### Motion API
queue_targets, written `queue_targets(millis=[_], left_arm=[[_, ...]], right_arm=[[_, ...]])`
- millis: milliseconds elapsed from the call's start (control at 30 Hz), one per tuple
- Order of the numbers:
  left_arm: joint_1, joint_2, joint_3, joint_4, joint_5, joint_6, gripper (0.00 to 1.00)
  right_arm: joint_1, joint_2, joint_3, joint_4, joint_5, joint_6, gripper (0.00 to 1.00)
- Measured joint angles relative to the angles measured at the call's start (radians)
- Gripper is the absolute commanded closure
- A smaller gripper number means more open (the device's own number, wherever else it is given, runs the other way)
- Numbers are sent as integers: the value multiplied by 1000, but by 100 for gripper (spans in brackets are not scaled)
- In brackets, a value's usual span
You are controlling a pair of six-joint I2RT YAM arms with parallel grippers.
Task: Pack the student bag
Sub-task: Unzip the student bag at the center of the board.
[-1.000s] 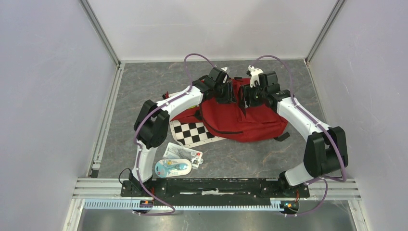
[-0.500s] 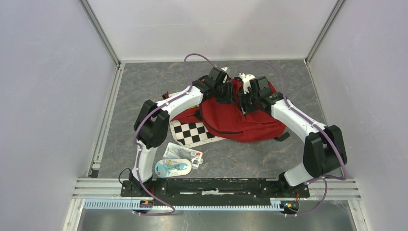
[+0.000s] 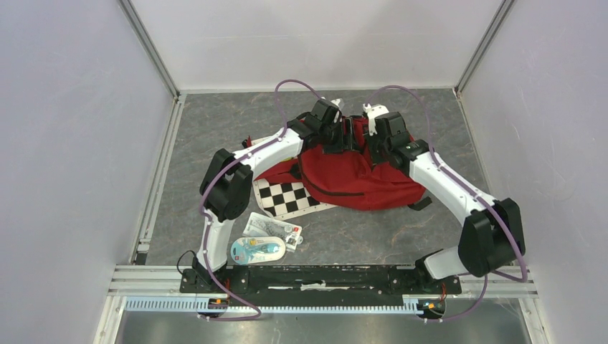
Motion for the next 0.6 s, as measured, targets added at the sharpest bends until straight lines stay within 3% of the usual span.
queue_targets(millis=[200, 600], left_arm=[[-20, 0, 0, 36, 13, -8, 21], [-34, -55, -72, 139, 16, -8, 12]], right_arm=[[0, -80, -24, 23, 19, 24, 100], [-1, -82, -33, 30, 26, 41, 100]])
